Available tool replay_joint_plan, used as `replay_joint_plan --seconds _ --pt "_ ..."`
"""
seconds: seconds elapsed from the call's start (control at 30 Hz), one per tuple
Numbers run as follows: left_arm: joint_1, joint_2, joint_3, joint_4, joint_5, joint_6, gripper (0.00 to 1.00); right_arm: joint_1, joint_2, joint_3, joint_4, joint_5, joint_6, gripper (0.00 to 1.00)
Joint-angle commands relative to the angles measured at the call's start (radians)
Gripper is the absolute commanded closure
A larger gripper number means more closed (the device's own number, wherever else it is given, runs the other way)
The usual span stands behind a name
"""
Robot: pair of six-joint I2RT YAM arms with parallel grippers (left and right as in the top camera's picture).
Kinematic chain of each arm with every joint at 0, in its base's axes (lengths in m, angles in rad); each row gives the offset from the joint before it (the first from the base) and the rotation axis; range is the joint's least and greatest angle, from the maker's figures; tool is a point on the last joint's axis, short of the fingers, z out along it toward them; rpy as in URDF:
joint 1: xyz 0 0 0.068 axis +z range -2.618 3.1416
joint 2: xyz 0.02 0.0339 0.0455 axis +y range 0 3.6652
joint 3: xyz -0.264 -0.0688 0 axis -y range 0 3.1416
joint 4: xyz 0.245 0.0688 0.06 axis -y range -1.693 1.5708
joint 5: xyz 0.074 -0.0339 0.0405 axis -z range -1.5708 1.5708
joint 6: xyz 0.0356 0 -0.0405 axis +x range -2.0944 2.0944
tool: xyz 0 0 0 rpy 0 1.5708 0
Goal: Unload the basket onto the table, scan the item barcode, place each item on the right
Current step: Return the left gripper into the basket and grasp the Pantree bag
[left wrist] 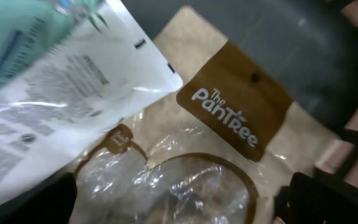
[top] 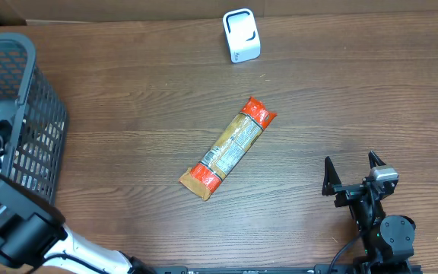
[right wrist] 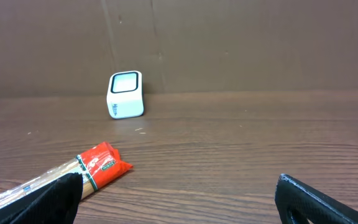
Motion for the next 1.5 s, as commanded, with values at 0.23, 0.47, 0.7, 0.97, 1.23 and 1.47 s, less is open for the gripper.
replay_joint_plan --seconds 0.23,0.47,0.7,0.97,1.23,1.47 --pt "-0.037 0.144 -0.014 0.025 -0.042 0.042 0.00 0.003 -0.007 0.011 0.003 0.010 0.005 0.00" --pt "-0.037 0.213 -0.014 0.002 -0.043 0.041 0.04 0.003 -0.007 0.011 0.003 0.010 0.005 0.00" --pt "-0.037 0.216 -0.013 0.000 -0.042 0.029 0.56 0.003 -0.007 0.011 0.003 0.010 0.005 0.00" --pt "-0.037 0.216 0.073 -0.060 -0.042 -0.005 0.96 0.003 -0.007 0.011 0.003 0.010 0.005 0.00" --pt "-0.037 0.216 0.390 -0.261 -0.024 -0.090 0.96 0.003 -0.007 0.011 0.003 0.010 0.005 0.00" --pt "-0.037 0.215 0.726 -0.441 0.065 -0.121 0.96 0.003 -0.007 0.011 0.003 0.010 0.005 0.00"
